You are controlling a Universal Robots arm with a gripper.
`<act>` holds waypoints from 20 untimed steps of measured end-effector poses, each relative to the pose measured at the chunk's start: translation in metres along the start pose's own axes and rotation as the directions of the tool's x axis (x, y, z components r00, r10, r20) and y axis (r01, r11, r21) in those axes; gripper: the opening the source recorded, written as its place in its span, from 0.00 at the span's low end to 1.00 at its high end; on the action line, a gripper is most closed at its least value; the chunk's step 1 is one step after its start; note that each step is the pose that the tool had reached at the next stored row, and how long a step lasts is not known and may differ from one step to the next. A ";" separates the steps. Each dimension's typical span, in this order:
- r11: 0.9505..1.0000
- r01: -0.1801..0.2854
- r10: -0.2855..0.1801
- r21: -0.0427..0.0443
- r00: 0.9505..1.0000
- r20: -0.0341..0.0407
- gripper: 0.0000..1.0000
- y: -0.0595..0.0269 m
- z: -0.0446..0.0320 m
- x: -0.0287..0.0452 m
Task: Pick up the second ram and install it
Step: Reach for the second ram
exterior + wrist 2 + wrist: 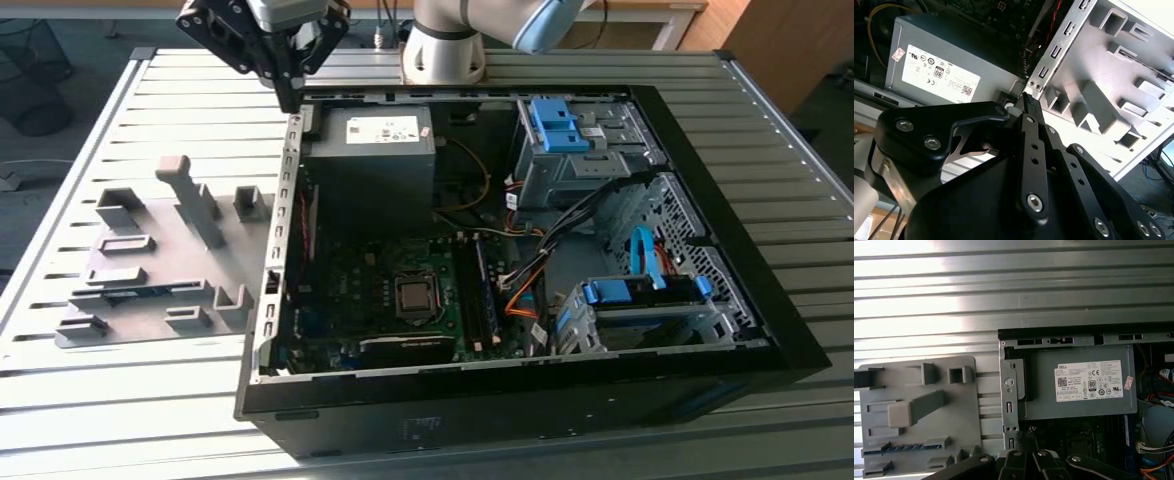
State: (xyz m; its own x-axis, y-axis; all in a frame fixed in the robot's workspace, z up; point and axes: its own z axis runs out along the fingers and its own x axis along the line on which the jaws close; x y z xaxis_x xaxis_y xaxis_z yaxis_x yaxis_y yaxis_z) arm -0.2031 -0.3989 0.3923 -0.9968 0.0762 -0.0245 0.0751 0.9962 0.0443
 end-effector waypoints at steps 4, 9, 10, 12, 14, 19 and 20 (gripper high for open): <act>1.000 0.000 0.000 0.000 1.000 0.000 0.11 -0.0003 0.0000 0.0032; 1.000 0.000 0.000 0.000 1.000 0.000 0.11 -0.0006 -0.0001 0.0074; 1.000 0.000 0.000 0.000 1.000 0.000 0.11 -0.0006 -0.0001 0.0082; 1.000 0.000 0.000 0.000 1.000 0.000 0.11 -0.0008 -0.0001 0.0098; 1.000 0.000 0.000 0.000 1.000 0.000 0.11 -0.0009 -0.0001 0.0114; 1.000 0.000 0.000 0.000 1.000 0.000 0.11 -0.0012 -0.0001 0.0152; 1.000 0.000 0.000 0.000 1.000 0.000 0.11 -0.0013 -0.0001 0.0160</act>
State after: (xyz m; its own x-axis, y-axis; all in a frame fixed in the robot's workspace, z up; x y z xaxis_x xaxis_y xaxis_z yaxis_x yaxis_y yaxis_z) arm -0.2192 -0.3989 0.3920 -0.9968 0.0762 -0.0245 0.0750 0.9962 0.0444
